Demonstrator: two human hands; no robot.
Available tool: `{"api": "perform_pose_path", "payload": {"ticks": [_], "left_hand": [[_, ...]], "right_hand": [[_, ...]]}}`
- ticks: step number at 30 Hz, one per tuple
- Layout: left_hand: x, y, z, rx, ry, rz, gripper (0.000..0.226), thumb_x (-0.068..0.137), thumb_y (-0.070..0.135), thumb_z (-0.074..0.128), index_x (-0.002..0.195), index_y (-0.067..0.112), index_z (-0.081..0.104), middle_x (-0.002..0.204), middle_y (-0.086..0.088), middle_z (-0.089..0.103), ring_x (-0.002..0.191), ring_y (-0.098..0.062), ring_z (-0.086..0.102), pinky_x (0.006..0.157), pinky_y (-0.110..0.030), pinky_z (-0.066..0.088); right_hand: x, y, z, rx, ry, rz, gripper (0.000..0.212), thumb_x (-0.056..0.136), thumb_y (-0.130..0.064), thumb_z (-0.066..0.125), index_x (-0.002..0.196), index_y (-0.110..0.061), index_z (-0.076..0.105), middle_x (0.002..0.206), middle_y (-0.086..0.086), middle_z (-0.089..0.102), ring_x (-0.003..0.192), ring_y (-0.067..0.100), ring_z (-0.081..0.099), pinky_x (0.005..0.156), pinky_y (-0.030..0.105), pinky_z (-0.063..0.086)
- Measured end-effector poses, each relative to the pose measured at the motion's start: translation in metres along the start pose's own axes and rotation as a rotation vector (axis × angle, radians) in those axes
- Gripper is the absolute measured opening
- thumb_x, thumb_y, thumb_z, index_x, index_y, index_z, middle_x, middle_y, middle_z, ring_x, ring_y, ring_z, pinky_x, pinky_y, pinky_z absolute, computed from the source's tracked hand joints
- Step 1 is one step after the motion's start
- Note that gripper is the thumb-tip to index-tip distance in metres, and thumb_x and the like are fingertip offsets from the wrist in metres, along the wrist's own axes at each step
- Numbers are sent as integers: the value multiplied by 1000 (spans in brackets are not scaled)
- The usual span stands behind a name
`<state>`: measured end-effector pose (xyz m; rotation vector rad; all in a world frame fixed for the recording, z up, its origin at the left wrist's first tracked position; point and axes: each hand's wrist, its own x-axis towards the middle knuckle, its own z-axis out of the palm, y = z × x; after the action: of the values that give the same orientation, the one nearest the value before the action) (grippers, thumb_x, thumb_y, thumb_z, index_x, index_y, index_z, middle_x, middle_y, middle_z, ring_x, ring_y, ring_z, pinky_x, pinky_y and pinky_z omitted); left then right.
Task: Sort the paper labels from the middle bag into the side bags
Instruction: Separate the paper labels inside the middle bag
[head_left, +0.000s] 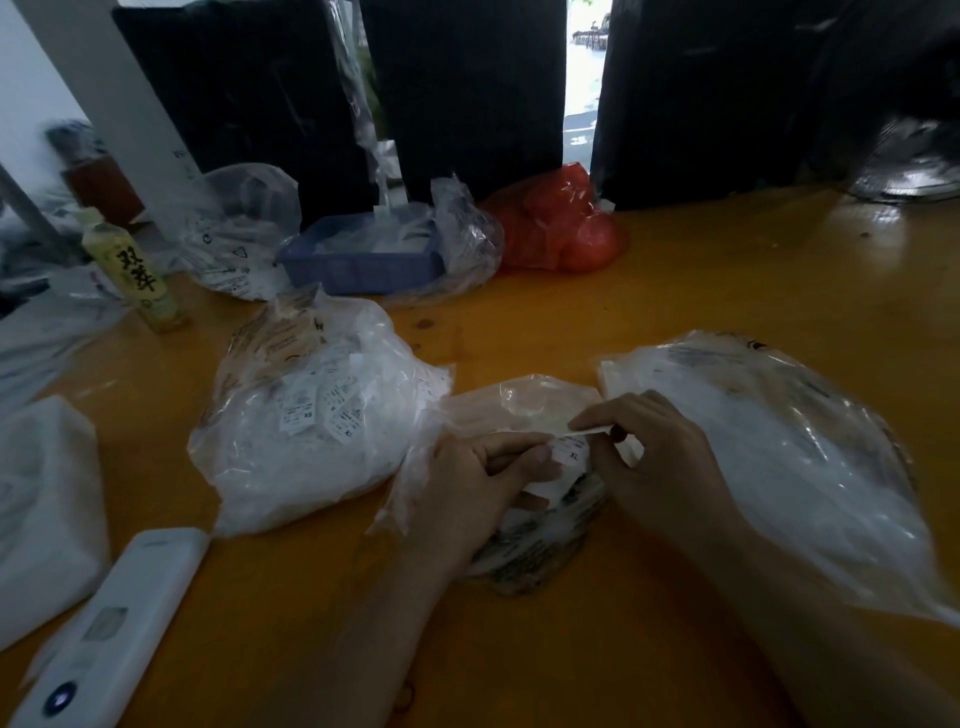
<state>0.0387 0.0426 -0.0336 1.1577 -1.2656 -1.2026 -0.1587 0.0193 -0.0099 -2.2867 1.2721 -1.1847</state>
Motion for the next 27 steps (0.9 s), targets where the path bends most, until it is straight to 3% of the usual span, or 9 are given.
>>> {"api": "perform_pose_path", "payload": {"ticks": [6,12,17,23,27], "left_hand": [[2,-4,-1,63,31,-18,16,92,27,77,108,27,79,101,4,82,84,-21,80,67,-27,64],[3,-5,-3,-88,-23,-44,32,93,17,77,122,5,74,106,-9,81,101,-24,79,86,-25,61],[2,-4,-2,-45,-58,-11,21,93,19,79,109,6,79,105,-8,81,103,-24,78,91,-28,61],[1,-4,-3,-11,-66,-16,30,93,22,80,118,6,78,116,0,80,104,-22,78,92,-29,61],[1,-1,-3,6,-80,-39,24,92,30,81,109,12,81,108,-5,81,106,-22,77,97,-34,61]], "right_hand": [[1,-1,3,-10,-69,-1,22,92,-7,69,112,-18,73,96,-16,58,86,10,56,76,19,45],[1,0,2,47,88,113,14,94,-11,68,105,-20,69,91,-16,60,89,-7,56,76,5,43],[0,-1,3,134,94,149,16,94,-15,69,102,-27,63,94,-23,62,94,-6,58,81,4,42],[0,0,5,148,108,128,19,94,-14,69,101,-30,60,94,-26,60,94,-9,58,82,5,43],[-1,2,5,105,85,85,19,93,-11,70,102,-25,64,97,-16,65,93,-2,59,85,8,44]]}}
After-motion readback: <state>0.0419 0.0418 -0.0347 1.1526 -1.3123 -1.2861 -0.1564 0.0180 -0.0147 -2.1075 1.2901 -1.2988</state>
